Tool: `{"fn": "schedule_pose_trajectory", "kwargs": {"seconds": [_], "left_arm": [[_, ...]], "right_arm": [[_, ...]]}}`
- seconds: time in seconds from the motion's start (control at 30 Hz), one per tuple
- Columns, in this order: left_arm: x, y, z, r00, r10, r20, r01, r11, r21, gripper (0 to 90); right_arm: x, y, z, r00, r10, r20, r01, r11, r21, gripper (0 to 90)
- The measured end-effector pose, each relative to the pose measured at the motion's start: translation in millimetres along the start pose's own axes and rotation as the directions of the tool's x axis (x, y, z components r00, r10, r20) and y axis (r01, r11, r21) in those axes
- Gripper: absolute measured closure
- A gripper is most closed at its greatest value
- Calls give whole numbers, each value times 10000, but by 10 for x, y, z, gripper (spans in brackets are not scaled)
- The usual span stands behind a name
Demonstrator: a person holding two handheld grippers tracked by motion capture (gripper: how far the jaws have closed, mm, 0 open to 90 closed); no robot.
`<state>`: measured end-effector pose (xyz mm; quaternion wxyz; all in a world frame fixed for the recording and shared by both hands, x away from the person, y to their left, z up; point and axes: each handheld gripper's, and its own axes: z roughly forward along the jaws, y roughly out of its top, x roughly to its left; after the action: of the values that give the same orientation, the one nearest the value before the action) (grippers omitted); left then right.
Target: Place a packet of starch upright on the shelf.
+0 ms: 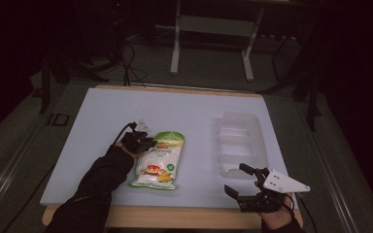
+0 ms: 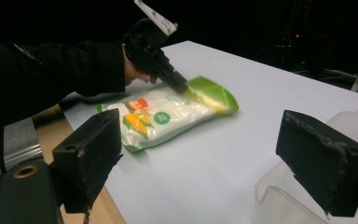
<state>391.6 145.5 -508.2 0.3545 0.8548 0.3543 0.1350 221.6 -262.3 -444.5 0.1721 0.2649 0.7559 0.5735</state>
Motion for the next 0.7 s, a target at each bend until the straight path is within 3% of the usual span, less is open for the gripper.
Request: {"fn": "schedule_pose_trajectory", "kwargs": {"seconds": [0.17, 0.53, 0.7], "left_arm": [[-23, 62, -200, 9998, 114, 191, -107, 9992, -376, 805], [-102, 107, -429, 9994, 270, 204, -257, 9978, -616, 811], [-190, 115, -601, 9983, 567, 120, -553, 9939, -951, 811]], "right_arm": [[-3, 16, -19, 10000, -54, -67, 53, 9999, -154, 109], [-11, 33, -31, 9995, -3, 325, 6, 10000, -70, 133], [-45, 34, -49, 9985, 89, 544, -79, 9998, -175, 144]]}}
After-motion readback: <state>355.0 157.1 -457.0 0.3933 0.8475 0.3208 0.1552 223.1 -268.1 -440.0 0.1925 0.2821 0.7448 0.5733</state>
